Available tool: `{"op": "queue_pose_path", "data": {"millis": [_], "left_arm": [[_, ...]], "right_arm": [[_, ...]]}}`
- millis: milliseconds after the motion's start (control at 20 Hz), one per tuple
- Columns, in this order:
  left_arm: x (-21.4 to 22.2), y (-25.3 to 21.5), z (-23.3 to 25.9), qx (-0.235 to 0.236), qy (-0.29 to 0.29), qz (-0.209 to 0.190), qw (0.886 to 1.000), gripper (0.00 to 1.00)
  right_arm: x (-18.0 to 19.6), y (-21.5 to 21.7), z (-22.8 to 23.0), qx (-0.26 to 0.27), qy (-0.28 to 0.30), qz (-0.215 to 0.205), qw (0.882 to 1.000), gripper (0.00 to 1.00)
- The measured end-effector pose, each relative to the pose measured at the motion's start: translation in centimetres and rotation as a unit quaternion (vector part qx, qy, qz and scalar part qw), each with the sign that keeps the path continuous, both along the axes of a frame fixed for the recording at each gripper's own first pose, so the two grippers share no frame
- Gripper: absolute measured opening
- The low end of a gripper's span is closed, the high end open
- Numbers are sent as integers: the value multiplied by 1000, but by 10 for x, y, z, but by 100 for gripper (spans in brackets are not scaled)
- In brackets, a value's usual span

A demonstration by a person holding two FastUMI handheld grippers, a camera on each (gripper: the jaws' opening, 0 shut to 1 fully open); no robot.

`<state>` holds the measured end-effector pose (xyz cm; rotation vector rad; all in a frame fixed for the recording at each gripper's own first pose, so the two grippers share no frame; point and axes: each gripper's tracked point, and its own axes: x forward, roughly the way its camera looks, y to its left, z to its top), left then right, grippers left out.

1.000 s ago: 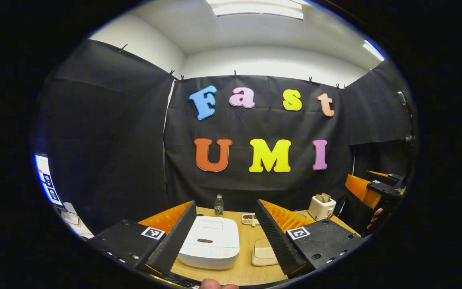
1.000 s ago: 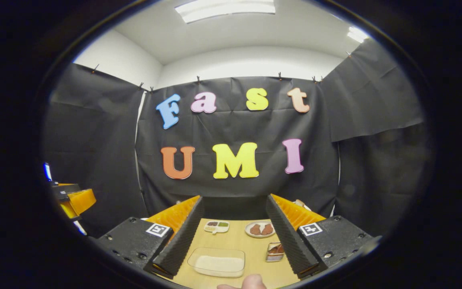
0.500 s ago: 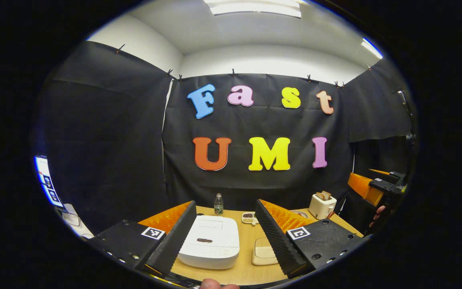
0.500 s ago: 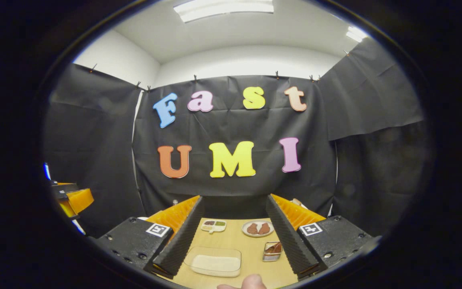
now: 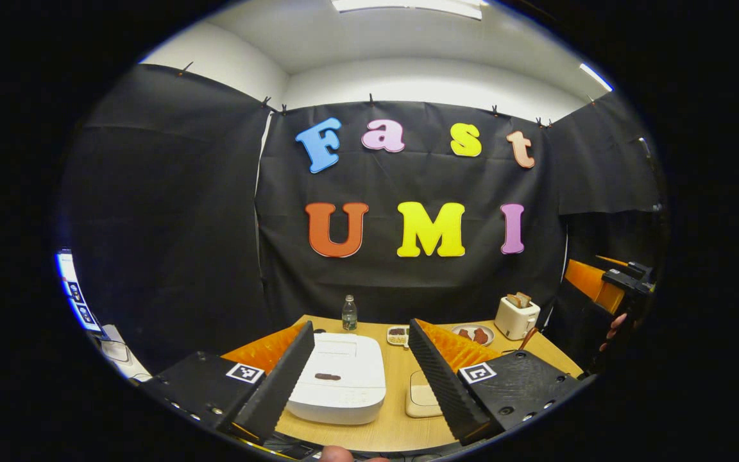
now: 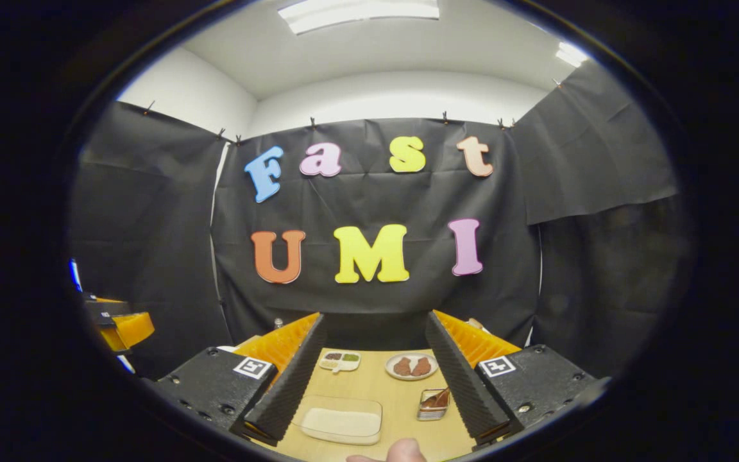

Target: Close the left gripper, press the button to open the rice cooker; take a wooden spoon from the chopstick holder with the right hand, scoop a spoonful of rice and pour it into the rice cooker, then put the wooden spoon back into the chopstick holder.

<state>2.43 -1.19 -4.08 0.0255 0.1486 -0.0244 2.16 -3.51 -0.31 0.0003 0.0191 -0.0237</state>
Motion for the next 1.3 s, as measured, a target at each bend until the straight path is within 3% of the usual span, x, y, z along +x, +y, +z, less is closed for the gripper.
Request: {"op": "queue_pose_path", "data": {"millis": [100,200,250,300,350,400,500,600,650,700,750,800,950,1000,1050,1150,1300], "left_arm": [[8,6,-20,-2,35,2,999,95],[16,15,-45,-4,79,8,997,95],[19,20,-57,-3,101,14,995,95],[24,23,-68,-4,124,14,992,91],[29,25,-79,-7,143,15,990,84],[33,27,-88,-10,160,16,987,63],[42,31,-105,-25,189,17,982,41],[53,32,-119,-42,215,16,976,39],[56,45,-118,-47,215,39,975,39],[62,49,-120,-53,225,37,972,0],[64,44,-129,-58,233,36,970,5],[68,42,-134,-59,241,26,968,0],[94,50,-152,-39,255,18,966,0],[102,54,-158,-30,256,16,966,7],[109,59,-167,-22,265,20,964,0],[117,67,-184,-14,284,25,958,0],[120,73,-203,-29,304,31,952,0]], "right_arm": [[6,0,-5,5,6,6,1000,96],[10,-5,-8,1,8,6,1000,100],[13,-9,-8,-5,7,4,1000,96],[16,-13,-8,-9,5,4,1000,100],[19,-16,-8,-9,3,4,1000,100],[23,-20,-9,-9,2,3,1000,96],[32,-30,-12,-10,4,1,1000,96],[40,-39,-17,-6,6,-2,1000,100],[45,-44,-20,-4,8,-4,1000,100],[51,-50,-24,-3,11,-6,1000,100],[56,-55,-27,-3,14,-8,1000,100],[61,-60,-30,-2,18,-11,1000,100],[77,-71,-45,2,34,-13,999,100],[81,-75,-49,2,39,-15,999,100],[85,-77,-53,2,43,-15,999,100],[91,-82,-60,-2,52,-17,999,96],[100,-87,-71,-2,65,-18,998,100]]}}
